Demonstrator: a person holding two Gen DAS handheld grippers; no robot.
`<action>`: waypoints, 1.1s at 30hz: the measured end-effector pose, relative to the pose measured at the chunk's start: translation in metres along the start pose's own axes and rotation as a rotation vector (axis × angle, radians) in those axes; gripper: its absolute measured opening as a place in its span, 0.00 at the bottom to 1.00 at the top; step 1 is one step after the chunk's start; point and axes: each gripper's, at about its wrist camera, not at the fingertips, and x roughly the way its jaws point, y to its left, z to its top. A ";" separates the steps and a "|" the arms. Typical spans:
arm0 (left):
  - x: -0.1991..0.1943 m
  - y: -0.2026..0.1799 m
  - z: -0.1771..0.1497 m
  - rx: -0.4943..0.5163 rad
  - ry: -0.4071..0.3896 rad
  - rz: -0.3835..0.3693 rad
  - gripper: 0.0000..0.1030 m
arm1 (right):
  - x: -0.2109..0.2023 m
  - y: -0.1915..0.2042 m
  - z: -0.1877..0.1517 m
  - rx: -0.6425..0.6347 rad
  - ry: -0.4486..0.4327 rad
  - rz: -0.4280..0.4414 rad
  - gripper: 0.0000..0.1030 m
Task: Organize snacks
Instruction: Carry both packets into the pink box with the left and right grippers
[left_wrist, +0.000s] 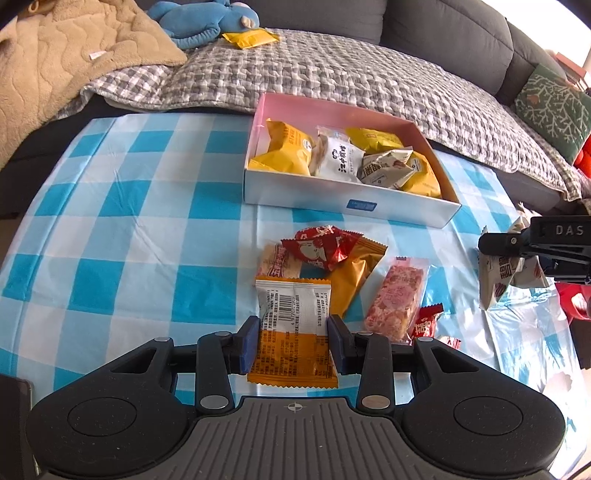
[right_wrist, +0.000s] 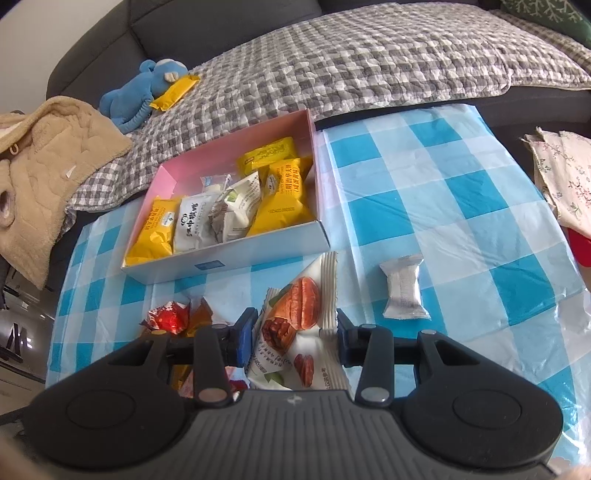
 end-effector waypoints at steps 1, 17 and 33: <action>-0.001 0.000 0.001 0.004 -0.012 0.006 0.36 | -0.002 0.002 0.001 -0.004 -0.008 0.012 0.38; 0.026 -0.015 0.054 0.049 -0.119 0.070 0.36 | 0.022 -0.008 0.034 0.071 -0.056 0.076 0.38; 0.094 -0.022 0.119 0.067 -0.136 0.007 0.36 | 0.081 0.013 0.071 0.113 -0.070 0.187 0.38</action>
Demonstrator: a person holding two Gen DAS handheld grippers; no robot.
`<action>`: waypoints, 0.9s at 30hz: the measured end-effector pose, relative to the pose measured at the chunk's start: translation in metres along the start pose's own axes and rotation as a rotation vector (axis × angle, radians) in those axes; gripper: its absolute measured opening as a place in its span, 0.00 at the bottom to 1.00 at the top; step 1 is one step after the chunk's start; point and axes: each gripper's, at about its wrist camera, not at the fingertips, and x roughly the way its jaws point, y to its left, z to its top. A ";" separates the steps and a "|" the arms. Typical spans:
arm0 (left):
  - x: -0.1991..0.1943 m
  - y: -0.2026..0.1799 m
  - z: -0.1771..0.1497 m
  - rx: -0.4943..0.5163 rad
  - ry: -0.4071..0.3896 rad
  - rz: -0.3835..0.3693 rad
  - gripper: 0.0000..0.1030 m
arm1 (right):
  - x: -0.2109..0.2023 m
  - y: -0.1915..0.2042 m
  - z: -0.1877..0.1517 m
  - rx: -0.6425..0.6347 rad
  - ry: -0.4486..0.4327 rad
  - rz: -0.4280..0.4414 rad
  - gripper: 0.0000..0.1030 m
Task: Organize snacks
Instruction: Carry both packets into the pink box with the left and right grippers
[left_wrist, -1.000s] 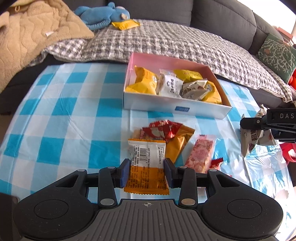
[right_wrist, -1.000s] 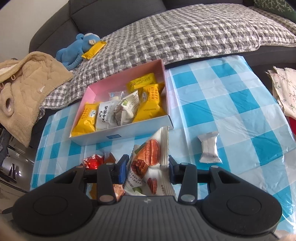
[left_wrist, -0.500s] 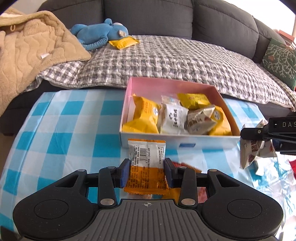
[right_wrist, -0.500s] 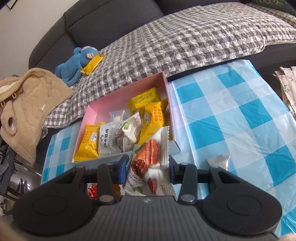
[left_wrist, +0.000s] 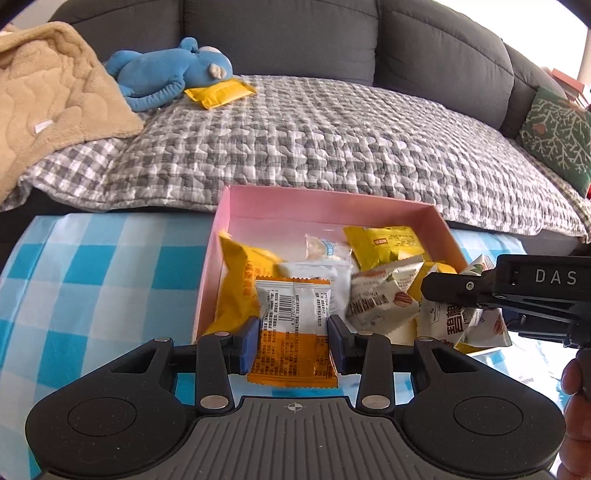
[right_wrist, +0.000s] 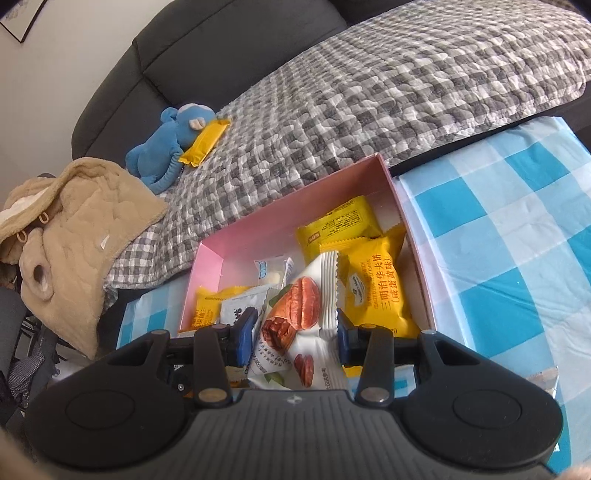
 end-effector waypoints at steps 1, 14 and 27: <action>0.005 0.000 0.001 0.007 0.002 0.001 0.36 | 0.004 -0.001 0.000 0.003 0.006 0.000 0.38; 0.034 -0.001 0.010 0.047 -0.016 -0.051 0.40 | 0.015 0.001 0.007 -0.090 -0.057 -0.032 0.47; -0.028 0.019 0.017 -0.007 -0.071 -0.070 0.49 | -0.038 0.011 0.007 -0.109 -0.111 -0.063 0.60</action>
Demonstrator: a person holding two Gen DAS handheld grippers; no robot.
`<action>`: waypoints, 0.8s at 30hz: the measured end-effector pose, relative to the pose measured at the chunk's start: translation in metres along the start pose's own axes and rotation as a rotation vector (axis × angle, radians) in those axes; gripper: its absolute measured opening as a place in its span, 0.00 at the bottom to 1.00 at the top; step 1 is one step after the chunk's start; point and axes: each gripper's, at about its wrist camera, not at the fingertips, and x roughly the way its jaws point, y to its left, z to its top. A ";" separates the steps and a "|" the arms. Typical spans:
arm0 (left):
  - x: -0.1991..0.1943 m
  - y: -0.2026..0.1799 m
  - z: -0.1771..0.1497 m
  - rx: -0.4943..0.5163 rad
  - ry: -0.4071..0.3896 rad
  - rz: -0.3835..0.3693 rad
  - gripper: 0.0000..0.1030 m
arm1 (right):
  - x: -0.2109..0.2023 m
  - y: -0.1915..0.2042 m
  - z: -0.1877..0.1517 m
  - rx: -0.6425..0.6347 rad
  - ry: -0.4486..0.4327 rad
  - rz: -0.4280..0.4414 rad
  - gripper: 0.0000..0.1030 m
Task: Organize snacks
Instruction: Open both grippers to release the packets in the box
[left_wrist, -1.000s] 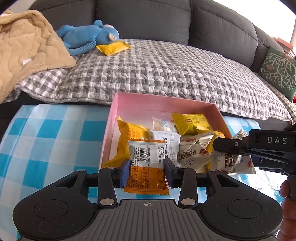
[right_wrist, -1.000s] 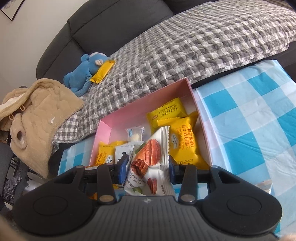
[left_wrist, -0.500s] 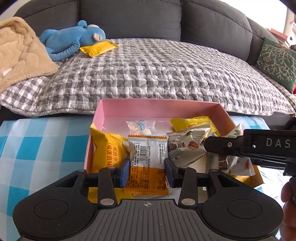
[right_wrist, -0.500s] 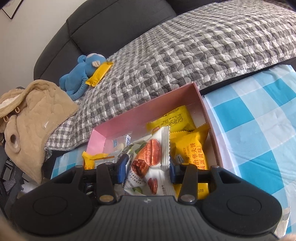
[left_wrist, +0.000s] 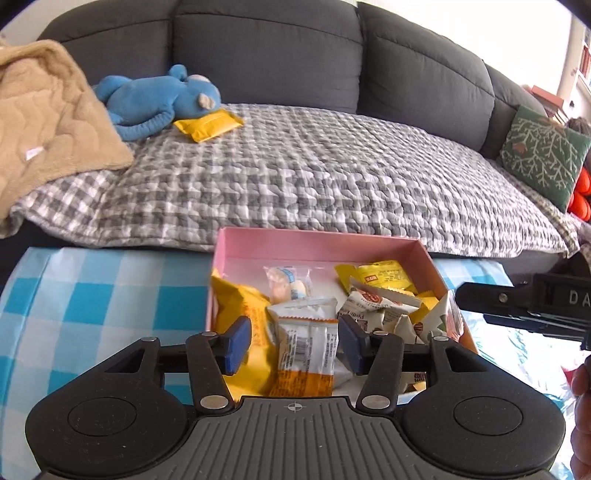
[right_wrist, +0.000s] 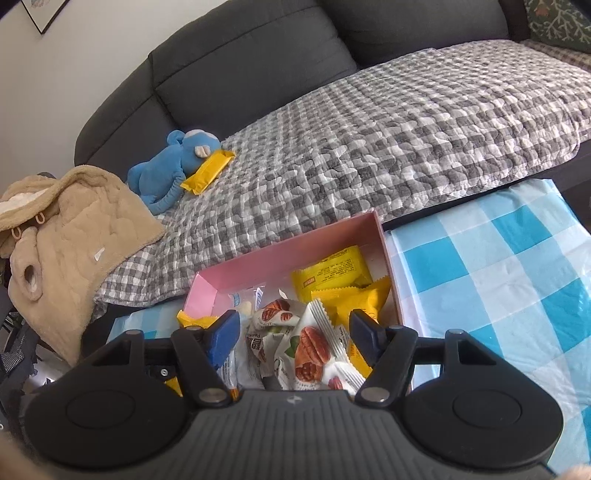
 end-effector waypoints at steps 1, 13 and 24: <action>-0.006 0.002 -0.002 -0.011 0.003 0.004 0.49 | -0.005 0.000 -0.001 -0.006 -0.002 -0.013 0.60; -0.067 0.011 -0.040 0.010 0.044 0.069 0.58 | -0.058 -0.023 -0.029 0.025 0.030 -0.122 0.63; -0.068 -0.001 -0.061 0.054 0.130 0.064 0.71 | -0.084 -0.073 -0.038 0.168 0.024 -0.223 0.64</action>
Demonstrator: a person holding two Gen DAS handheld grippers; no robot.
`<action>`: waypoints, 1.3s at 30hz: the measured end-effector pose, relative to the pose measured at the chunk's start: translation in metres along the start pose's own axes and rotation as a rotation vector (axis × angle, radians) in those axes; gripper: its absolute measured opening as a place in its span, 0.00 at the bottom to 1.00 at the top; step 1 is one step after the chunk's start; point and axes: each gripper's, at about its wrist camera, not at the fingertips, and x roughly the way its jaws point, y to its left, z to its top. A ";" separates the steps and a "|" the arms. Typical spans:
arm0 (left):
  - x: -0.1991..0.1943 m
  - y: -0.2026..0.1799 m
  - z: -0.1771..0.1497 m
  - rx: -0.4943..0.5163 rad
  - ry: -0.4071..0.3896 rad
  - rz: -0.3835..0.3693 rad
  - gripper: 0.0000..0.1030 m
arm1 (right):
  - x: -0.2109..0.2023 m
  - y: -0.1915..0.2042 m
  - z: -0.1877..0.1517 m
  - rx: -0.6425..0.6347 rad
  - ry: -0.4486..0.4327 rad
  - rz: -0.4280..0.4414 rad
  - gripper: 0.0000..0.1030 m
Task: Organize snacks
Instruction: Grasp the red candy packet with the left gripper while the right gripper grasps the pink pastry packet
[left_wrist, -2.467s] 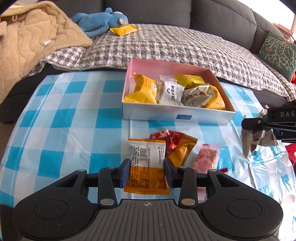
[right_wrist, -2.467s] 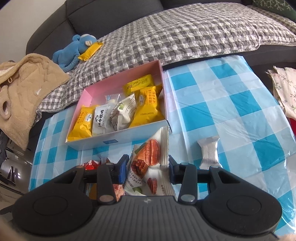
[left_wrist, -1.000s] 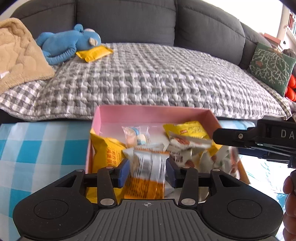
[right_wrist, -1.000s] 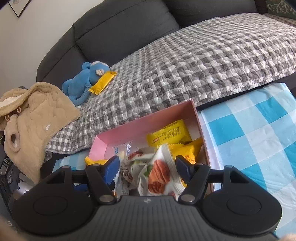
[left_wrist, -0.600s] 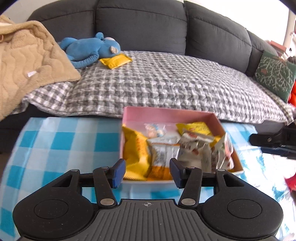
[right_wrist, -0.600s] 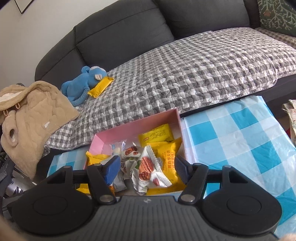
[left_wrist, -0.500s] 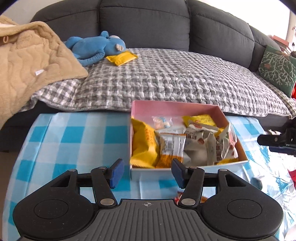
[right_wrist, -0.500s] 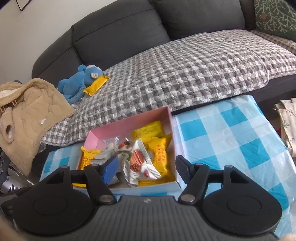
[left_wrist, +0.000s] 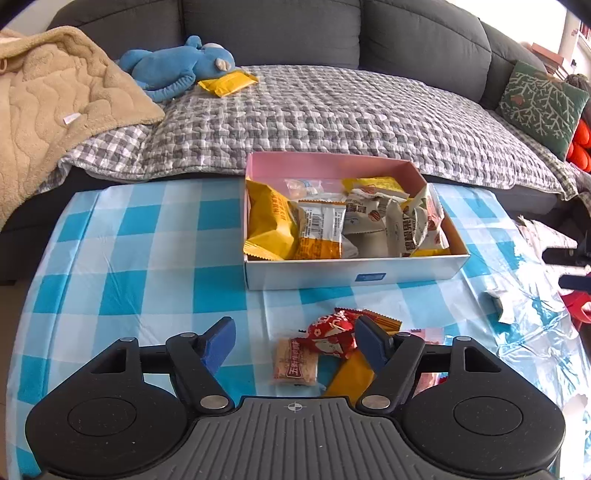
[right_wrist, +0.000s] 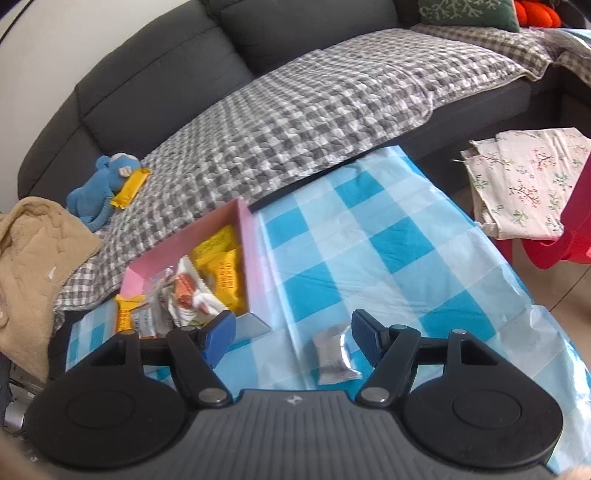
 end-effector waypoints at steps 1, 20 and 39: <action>0.002 0.001 0.000 -0.007 0.006 0.002 0.72 | 0.003 -0.002 0.000 0.001 0.007 -0.011 0.65; 0.046 -0.023 -0.007 0.111 0.026 -0.012 0.72 | 0.037 0.031 -0.025 -0.120 0.193 0.056 0.64; 0.064 -0.037 -0.015 0.157 0.047 -0.001 0.34 | 0.063 0.072 -0.059 -0.178 0.348 0.214 0.57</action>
